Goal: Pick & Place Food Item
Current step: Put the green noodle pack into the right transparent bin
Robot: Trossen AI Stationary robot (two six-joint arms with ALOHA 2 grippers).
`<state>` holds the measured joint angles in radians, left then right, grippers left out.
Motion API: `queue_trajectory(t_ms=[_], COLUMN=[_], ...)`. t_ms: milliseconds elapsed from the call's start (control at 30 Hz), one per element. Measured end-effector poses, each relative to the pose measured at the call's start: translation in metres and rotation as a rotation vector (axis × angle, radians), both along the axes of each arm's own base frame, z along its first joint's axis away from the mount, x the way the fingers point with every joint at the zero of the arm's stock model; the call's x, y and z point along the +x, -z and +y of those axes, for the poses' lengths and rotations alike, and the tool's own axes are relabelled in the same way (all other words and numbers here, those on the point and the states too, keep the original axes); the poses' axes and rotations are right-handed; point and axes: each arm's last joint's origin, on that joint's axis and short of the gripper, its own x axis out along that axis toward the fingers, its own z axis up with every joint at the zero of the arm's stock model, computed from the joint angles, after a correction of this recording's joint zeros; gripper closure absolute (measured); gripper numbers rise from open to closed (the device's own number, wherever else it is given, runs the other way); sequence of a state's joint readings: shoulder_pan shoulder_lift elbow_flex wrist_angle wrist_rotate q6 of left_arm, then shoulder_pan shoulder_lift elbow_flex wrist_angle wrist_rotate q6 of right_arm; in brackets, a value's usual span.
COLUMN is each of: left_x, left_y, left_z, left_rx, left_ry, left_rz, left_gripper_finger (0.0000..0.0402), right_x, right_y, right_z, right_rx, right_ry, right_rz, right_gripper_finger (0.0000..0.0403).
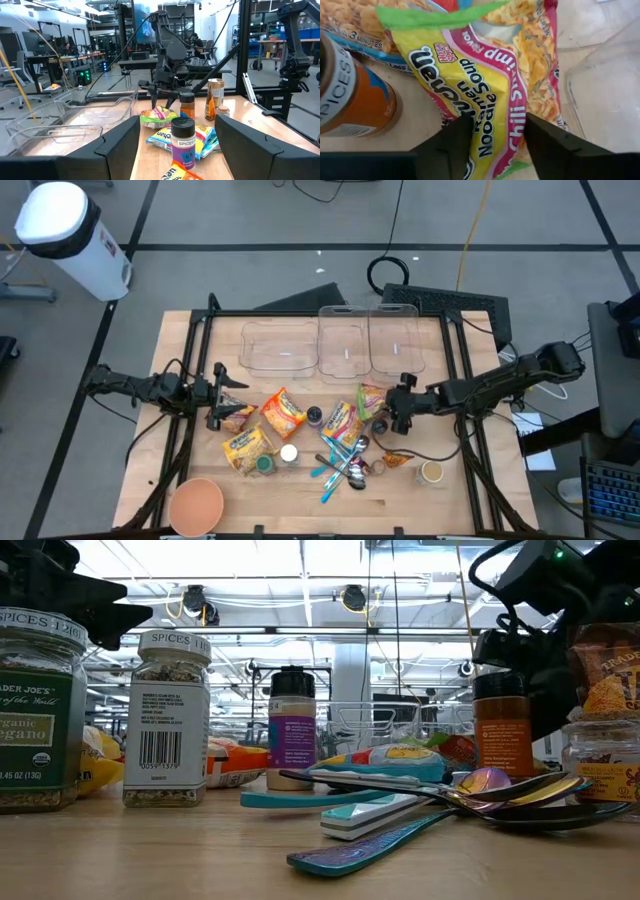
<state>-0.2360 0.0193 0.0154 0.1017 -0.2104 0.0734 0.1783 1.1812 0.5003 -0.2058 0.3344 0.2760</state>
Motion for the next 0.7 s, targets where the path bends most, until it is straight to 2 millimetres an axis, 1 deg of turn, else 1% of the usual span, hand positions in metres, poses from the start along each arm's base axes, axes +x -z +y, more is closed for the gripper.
queue_trajectory(t_ms=[167, 367, 533, 700], left_x=[0.0, 0.0, 0.0, 0.0], left_y=[0.0, 0.0, 0.0, 0.0], left_z=[0.0, 0.0, 0.0, 0.0], left_rx=[0.0, -0.001, -0.001, -0.001], left_ry=[0.0, 0.0, 0.0, 0.0], left_rz=[-0.001, -0.005, -0.005, -0.005], left_gripper_finger=[0.0135, 0.0135, 0.0135, 0.0135], right_x=[-0.002, -0.009, -0.016, -0.025], right_y=[-0.008, -0.024, -0.04, -0.055], right_z=[0.0, -0.002, -0.003, -0.005], right_rx=[0.008, 0.023, 0.031, 0.032], right_ry=[-0.001, 0.0, -0.008, -0.022], right_rz=[-0.044, -0.132, -0.223, -0.316], right_gripper_finger=[0.0278, 0.0306, 0.0319, 0.0323])
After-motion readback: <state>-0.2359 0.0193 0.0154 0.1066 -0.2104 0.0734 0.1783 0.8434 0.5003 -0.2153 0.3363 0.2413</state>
